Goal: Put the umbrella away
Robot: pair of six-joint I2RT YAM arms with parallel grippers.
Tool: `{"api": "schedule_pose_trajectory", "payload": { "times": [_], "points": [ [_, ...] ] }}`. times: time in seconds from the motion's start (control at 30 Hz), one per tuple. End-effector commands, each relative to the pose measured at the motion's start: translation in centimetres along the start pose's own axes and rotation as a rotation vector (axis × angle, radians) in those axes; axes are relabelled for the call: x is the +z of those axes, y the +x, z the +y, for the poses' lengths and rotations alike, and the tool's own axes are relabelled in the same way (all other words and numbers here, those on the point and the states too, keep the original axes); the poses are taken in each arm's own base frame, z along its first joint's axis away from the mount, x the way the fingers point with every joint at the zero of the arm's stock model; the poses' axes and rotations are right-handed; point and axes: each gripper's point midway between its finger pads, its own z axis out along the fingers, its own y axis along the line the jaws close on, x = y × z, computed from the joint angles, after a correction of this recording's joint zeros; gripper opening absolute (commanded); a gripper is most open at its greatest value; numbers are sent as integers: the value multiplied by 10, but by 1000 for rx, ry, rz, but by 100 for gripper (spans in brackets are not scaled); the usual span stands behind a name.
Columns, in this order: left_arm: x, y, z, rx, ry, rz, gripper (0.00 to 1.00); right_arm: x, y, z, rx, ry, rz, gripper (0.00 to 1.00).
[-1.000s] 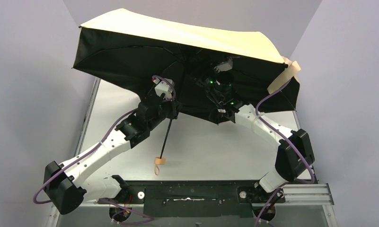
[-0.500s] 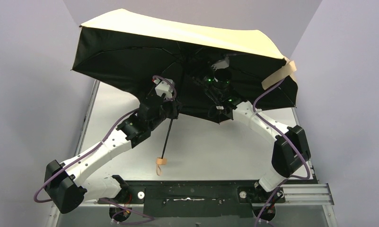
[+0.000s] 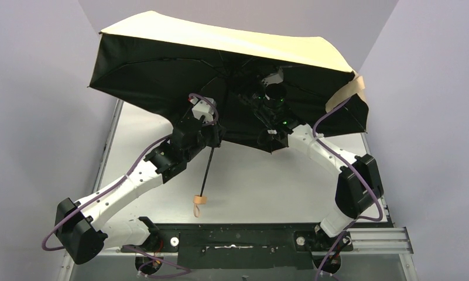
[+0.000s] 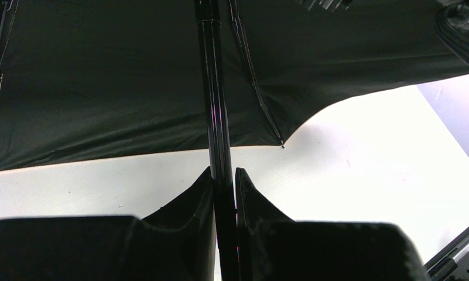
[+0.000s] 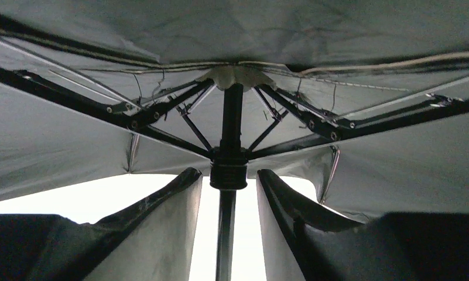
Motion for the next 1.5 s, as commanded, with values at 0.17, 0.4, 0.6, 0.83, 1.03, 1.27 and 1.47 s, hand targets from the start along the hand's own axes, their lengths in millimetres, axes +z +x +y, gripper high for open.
{"api": "schedule_pose_trajectory", "payload": {
  "times": [0.17, 0.4, 0.6, 0.83, 1.03, 1.27, 1.47],
  "points": [
    [-13, 69, -13, 119, 118, 241, 0, 12, -27, 29, -21, -82, -47, 27],
    [-13, 69, -12, 119, 109, 239, 0, 6, -31, 33, -60, -106, -55, 0],
    [-10, 48, -4, 92, 44, 170, 0, -10, -16, 29, -64, -97, -6, 0],
    [1, -32, -11, 64, 43, -18, 0, -29, 28, 20, -66, -51, 121, 0],
    [7, -82, -21, 98, 38, -121, 0, -45, 59, 6, -80, -4, 216, 0],
    [6, -87, -13, 74, 33, -134, 0, -55, 50, -15, -66, 70, 158, 0],
    [4, -32, -17, 58, 112, -2, 0, -50, -8, -1, -4, -90, 34, 0]
  ]
}}
